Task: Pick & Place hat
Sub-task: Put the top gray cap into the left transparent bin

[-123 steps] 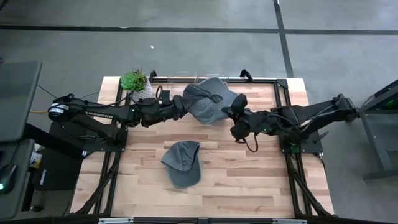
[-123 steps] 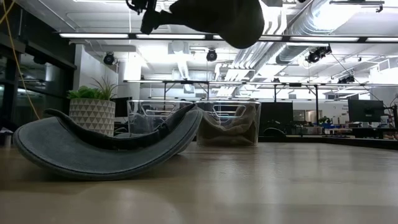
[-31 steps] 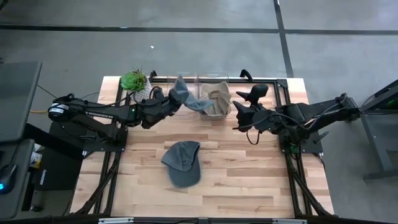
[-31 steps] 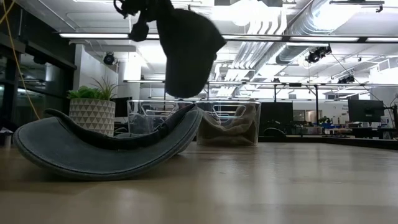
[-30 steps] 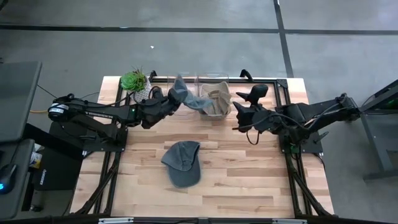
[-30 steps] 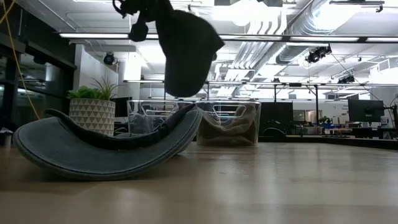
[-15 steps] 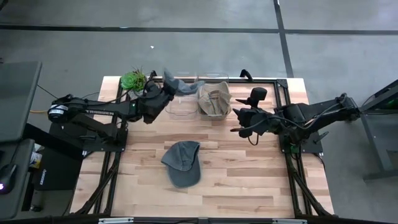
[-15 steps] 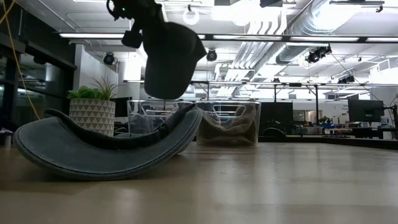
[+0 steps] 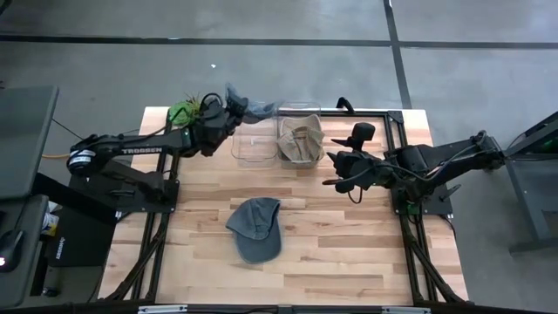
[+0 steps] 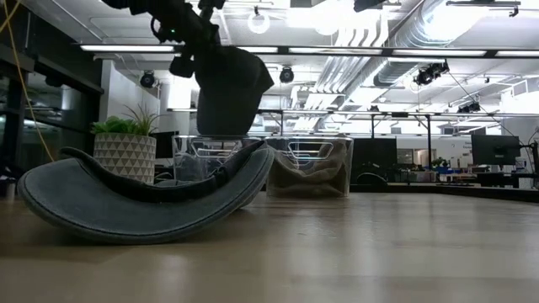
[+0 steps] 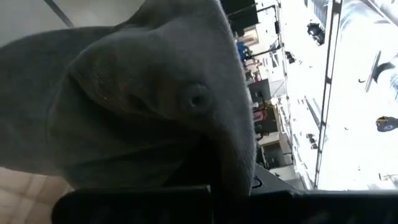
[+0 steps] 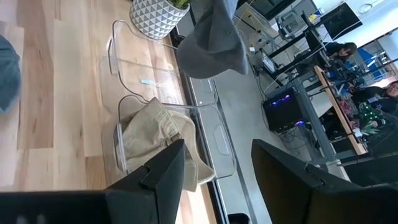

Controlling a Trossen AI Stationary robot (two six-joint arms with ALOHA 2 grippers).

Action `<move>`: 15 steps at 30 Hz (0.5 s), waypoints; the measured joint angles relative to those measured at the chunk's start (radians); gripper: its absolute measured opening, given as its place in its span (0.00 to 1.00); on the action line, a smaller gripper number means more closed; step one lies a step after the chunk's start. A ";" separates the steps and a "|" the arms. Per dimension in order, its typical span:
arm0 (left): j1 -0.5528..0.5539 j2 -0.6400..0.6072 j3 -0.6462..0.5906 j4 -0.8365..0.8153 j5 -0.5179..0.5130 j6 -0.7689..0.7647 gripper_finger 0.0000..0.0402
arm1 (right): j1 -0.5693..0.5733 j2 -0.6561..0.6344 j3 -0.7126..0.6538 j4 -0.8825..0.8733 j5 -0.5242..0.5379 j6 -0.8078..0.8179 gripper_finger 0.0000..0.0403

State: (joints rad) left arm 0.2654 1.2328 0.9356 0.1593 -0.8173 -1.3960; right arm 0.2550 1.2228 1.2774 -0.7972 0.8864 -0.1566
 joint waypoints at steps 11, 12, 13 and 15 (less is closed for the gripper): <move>0.010 0.159 0.000 0.078 0.026 -0.084 0.00 | 0.000 0.000 0.000 -0.027 0.001 0.028 0.45; 0.010 0.172 0.000 0.079 0.022 -0.094 0.00 | 0.000 0.000 0.000 -0.036 0.000 0.039 0.45; 0.009 0.185 0.000 0.086 0.018 -0.103 0.00 | 0.000 0.000 0.000 -0.045 0.001 0.050 0.45; 0.009 0.201 0.000 0.083 0.019 -0.115 0.00 | 0.000 0.000 0.000 -0.064 0.000 0.075 0.45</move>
State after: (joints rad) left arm 0.2746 1.4337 0.9360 0.2425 -0.7988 -1.5105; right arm 0.2546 1.2232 1.2774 -0.8617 0.8861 -0.0813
